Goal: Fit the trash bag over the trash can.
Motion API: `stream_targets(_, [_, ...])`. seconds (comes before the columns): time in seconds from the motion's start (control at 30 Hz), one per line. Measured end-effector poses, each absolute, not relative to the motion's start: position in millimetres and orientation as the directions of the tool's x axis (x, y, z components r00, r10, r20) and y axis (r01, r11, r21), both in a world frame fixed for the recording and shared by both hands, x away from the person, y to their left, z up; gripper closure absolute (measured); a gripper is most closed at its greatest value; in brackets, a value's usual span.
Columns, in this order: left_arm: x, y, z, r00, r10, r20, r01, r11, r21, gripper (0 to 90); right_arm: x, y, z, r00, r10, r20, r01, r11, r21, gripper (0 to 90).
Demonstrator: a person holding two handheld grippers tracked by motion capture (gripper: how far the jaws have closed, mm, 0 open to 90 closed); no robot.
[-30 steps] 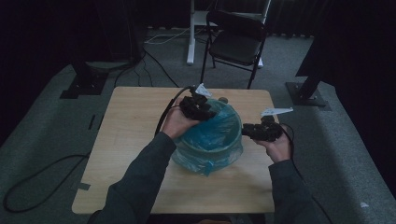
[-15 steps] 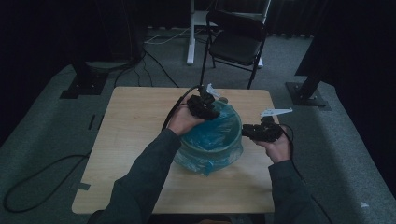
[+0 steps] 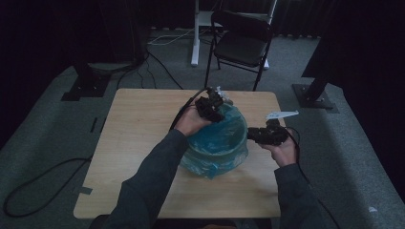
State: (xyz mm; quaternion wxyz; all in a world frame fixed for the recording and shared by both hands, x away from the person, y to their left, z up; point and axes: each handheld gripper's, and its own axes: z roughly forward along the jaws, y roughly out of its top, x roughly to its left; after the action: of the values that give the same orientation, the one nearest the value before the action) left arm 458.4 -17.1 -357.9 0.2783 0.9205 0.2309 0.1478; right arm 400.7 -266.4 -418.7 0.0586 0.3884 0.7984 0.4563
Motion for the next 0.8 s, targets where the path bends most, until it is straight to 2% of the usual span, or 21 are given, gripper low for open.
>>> stream_targets(0.33, [458.7, -31.1, -366.9, 0.866, 0.469, 0.176, 0.332, -0.801, 0.498, 60.0, 400.3, -268.3, -418.8, -0.691, 0.673, 0.262, 0.566, 0.279, 0.776, 57.6])
stream_targets(0.8, [459.6, -38.0, -375.1, 0.865, 0.453, 0.214, 0.332, -0.839, 0.432, 56.6, 399.9, -269.0, -418.8, -0.692, 0.672, 0.264, 0.564, 0.275, 0.778, 57.4])
